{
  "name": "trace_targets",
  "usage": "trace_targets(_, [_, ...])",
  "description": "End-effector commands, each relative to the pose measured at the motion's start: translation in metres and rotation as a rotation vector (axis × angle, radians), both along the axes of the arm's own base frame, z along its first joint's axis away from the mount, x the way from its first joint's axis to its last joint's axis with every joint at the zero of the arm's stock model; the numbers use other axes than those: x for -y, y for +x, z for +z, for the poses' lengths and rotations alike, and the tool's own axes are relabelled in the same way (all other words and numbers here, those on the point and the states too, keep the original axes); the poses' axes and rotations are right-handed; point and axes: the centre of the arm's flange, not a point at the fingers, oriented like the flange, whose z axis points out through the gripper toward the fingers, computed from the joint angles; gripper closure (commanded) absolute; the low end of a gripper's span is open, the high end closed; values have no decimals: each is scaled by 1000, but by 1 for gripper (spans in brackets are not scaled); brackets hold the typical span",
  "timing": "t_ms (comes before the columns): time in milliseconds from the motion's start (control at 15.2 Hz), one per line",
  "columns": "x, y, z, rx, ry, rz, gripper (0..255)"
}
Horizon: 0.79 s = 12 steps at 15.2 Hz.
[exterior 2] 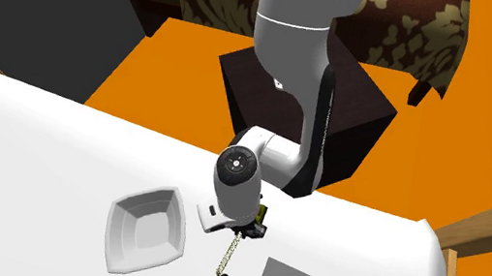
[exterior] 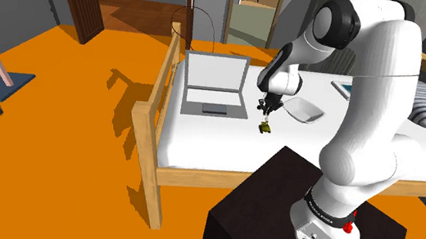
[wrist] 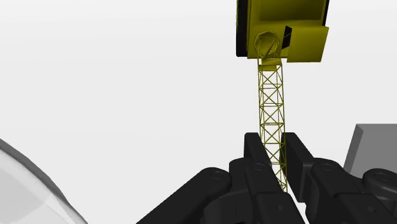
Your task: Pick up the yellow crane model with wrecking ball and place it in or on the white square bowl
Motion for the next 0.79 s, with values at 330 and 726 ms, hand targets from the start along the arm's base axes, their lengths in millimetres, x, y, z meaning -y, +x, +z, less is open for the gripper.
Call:
trace_targets(330, [0, 0, 36, 0, 0, 0, 255])
trace_targets(726, [0, 0, 67, 0, 0, 0, 255])
